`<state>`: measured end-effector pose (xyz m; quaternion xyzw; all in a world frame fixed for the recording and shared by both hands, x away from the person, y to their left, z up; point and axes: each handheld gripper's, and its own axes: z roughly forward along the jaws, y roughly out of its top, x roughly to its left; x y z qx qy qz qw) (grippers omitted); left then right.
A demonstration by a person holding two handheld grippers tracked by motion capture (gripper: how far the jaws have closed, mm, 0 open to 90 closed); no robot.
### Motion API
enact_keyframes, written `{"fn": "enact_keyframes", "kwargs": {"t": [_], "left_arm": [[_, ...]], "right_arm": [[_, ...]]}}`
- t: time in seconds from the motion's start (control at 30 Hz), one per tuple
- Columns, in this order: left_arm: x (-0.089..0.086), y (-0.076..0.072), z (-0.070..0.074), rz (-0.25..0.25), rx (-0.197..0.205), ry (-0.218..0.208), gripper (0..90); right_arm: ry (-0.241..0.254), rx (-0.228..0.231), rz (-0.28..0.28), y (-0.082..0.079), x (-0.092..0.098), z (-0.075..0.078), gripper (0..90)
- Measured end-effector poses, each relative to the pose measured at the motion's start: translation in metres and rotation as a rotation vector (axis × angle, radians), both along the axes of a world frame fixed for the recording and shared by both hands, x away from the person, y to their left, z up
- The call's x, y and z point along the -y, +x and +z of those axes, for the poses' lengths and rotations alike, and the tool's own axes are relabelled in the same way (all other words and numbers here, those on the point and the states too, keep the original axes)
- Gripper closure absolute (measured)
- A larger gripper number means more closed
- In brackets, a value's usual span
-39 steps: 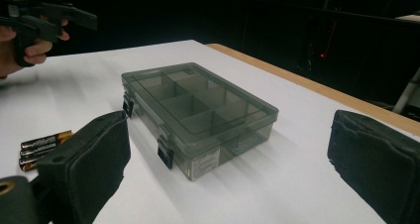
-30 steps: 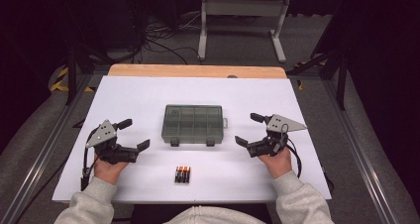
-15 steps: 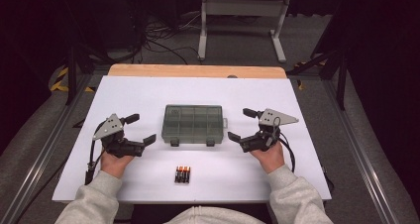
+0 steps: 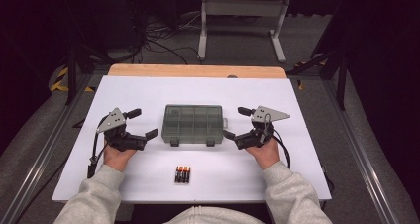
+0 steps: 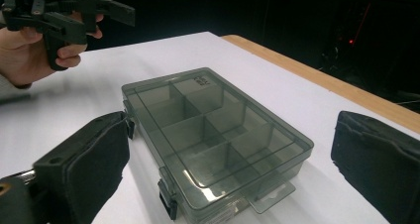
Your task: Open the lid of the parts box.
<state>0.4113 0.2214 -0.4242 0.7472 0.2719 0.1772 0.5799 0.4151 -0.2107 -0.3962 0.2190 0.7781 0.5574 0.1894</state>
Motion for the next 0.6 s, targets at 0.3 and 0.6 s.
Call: {"fn": "enact_keyframes", "kwargs": {"t": [0.3,0.6], "left_arm": [[0.004,-0.002,-0.01,-0.049,-0.043,0.054,3.6],[0.006,0.003,-0.021,-0.079,-0.106,0.104,5.3]], "right_arm": [[-0.07,-0.089,0.006,0.006,-0.002,-0.011,8.2],[-0.111,-0.132,-0.009,0.008,-0.005,-0.021,7.8]]}}
